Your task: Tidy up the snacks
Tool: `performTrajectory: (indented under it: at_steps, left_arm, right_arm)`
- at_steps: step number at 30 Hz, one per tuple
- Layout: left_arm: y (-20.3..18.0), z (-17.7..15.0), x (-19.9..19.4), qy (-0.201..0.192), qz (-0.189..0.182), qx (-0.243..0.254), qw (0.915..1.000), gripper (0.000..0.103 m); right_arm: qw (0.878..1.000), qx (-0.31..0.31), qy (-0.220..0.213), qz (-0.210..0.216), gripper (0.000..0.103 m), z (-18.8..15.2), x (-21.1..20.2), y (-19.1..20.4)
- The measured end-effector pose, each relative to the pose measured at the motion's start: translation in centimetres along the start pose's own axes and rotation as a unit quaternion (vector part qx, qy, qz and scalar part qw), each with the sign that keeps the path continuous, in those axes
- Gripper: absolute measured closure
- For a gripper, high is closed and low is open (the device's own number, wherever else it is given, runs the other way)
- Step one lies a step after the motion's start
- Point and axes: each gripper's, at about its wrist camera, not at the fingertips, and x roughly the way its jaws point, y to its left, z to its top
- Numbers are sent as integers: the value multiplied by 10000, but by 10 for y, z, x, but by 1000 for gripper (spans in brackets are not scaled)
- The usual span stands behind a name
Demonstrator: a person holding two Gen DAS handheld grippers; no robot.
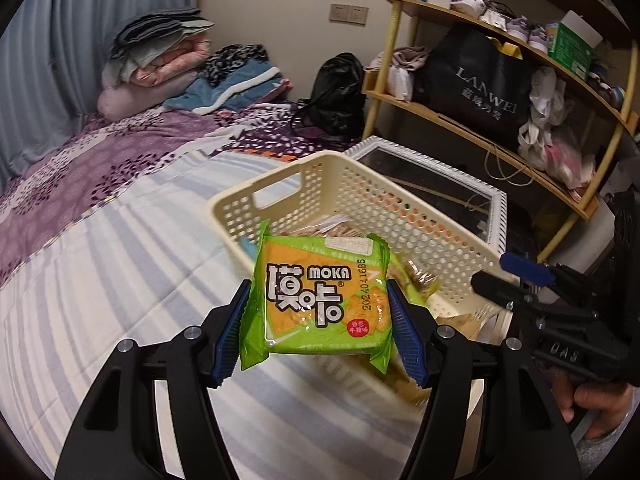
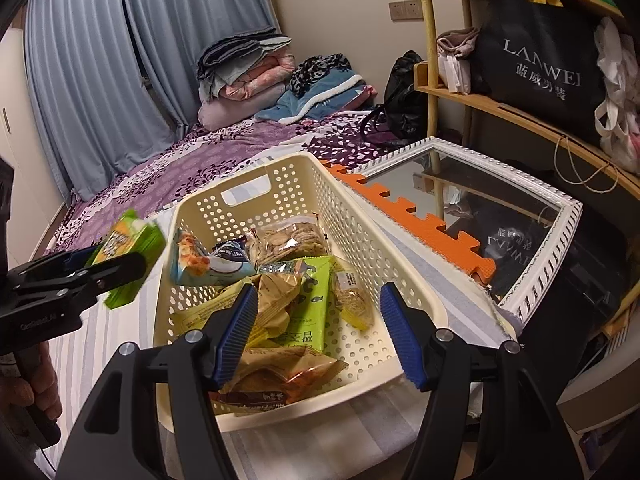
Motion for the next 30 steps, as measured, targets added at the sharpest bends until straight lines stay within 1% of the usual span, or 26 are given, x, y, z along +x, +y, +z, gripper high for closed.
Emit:
performTrajectory:
  at_steps: [6, 8, 10, 13, 16, 19, 25, 30]
  left_arm:
    - [-15, 11, 29, 108, -261, 56, 9996, 37]
    - [-18, 12, 39, 165, -367, 121, 9991, 33]
    - [-18, 12, 42, 172, -402, 157, 9989, 13]
    - [-8, 13, 35, 64, -358, 72, 9993, 12]
    - [8, 14, 27, -22, -172, -65, 9998, 12]
    - [24, 15, 24, -11, 3, -204, 9998, 12]
    - [44, 7, 30, 156, 460, -274, 9984, 12]
    - [49, 2, 42, 349, 704, -192, 9967, 12]
  right_arm:
    - [10000, -6, 22, -70, 39, -4, -2, -4]
    - [9999, 37, 23, -91, 39, -4, -2, -7]
    - [9999, 64, 24, -103, 39, -4, -3, -9]
    - [9999, 88, 18, -103, 39, -5, -2, -10]
    - [9999, 94, 33, -65, 39, -4, 1, -10]
    - [10000, 71, 30, -10, 39, -4, 2, -7]
    - [10000, 25, 17, -4, 39, -4, 2, -4]
    - [10000, 29, 43, -25, 39, -4, 3, -5]
